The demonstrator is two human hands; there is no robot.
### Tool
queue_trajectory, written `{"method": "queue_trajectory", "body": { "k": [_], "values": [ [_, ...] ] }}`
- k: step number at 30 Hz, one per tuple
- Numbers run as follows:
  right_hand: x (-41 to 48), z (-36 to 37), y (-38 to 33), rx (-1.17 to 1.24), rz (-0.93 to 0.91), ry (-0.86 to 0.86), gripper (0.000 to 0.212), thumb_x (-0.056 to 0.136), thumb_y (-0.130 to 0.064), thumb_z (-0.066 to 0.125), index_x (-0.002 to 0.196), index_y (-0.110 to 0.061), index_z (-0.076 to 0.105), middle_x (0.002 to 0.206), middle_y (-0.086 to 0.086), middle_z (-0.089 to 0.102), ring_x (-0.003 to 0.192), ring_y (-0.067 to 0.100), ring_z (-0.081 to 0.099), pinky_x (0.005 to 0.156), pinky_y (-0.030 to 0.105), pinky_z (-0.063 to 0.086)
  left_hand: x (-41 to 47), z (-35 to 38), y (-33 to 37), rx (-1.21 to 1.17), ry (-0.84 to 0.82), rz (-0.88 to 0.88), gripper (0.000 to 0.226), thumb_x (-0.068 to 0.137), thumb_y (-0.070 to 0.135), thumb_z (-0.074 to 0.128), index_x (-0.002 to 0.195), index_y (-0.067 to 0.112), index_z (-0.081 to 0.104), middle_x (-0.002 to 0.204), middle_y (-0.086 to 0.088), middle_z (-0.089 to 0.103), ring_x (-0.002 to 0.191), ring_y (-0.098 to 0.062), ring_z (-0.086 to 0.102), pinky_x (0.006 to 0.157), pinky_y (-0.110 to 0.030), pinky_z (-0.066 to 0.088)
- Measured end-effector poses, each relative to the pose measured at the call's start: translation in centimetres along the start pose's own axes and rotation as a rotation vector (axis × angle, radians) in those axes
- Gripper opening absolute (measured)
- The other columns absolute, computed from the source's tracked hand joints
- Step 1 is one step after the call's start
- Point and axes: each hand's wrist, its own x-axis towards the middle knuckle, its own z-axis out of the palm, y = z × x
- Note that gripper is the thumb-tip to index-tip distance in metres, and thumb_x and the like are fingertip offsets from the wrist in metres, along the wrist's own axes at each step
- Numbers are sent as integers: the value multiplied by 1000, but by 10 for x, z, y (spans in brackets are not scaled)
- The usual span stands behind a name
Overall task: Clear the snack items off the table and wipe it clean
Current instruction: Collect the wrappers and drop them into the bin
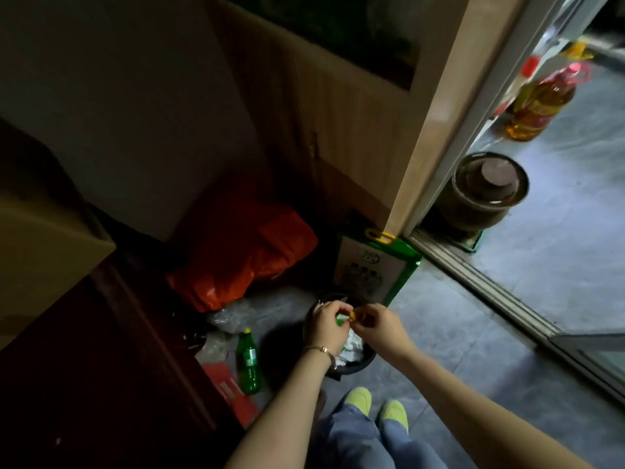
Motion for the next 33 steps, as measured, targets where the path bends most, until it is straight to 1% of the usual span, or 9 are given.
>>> {"method": "queue_trajectory", "body": {
  "k": [2, 5, 9, 14, 16, 19, 24, 28, 33],
  "values": [
    [18, 16, 27, -1, 19, -13, 22, 81, -23, 69, 98, -10, 69, 94, 8, 63, 84, 21, 60, 67, 23, 39, 17, 29, -20, -32, -16, -50, 30, 74, 0, 57, 87, 25, 66, 96, 0, 66, 94, -22, 60, 87, -35, 50],
    [46, 41, 68, -10, 38, -45, 21, 84, -26, 67, 99, -12, 67, 92, 4, 60, 77, 15, 53, 66, 20, 36, 42, 67, -45, -44, -72, -99, 27, 79, -5, 55, 95, 14, 66, 104, -3, 65, 100, -19, 58, 90, -25, 45],
    [81, 79, 116, -9, 55, -76, 24, 85, -31, 67, 102, -14, 66, 94, 2, 61, 74, 9, 51, 65, 17, 34, 75, 110, -93, -31, -104, -136, 28, 79, 1, 59, 94, 25, 65, 107, 2, 66, 104, -16, 59, 95, -31, 48],
    [118, 122, 158, -6, 75, -145, 30, 84, -36, 68, 106, -15, 67, 101, 3, 63, 80, 12, 58, 67, 17, 37, 104, 147, -141, -46, -128, -224, 36, 82, -1, 57, 109, 21, 65, 109, 1, 66, 108, -16, 59, 97, -31, 47],
    [127, 133, 168, -5, 80, -191, 40, 83, -38, 68, 117, -16, 64, 108, 2, 64, 88, 14, 62, 72, 20, 43, 111, 153, -154, -39, -163, -271, 47, 85, 1, 57, 126, 22, 56, 114, 2, 64, 115, -16, 56, 100, -28, 43],
    [134, 134, 177, 43, 132, -220, 57, 81, -35, 70, 133, -22, 51, 115, -1, 66, 95, 14, 64, 81, 24, 47, 115, 155, -167, 6, -209, -378, 76, 85, 7, 62, 148, 26, 24, 131, 5, 57, 125, -17, 47, 109, -36, 35],
    [124, 105, 176, 44, 180, -203, 52, 81, -28, 71, 129, -19, 55, 119, -2, 66, 101, 16, 64, 85, 24, 46, 101, 143, -146, -157, -173, -481, 79, 85, 0, 61, 150, 16, 18, 140, -4, 46, 129, -20, 44, 99, -24, 37],
    [104, 68, 152, 78, 202, -154, 48, 81, -27, 71, 126, -16, 58, 118, 2, 67, 102, 19, 64, 90, 31, 49, 87, 120, -102, -190, -151, -461, 73, 86, 0, 60, 148, 13, 24, 143, -5, 45, 132, -20, 41, 102, -22, 33],
    [71, 11, 95, 78, 139, -129, 49, 79, -28, 73, 124, -16, 58, 115, 2, 67, 101, 20, 63, 86, 33, 51, 61, 78, -26, -233, -125, -384, 72, 84, -6, 61, 146, 8, 27, 141, -9, 45, 129, -20, 43, 86, -5, 28]
  ]
}}
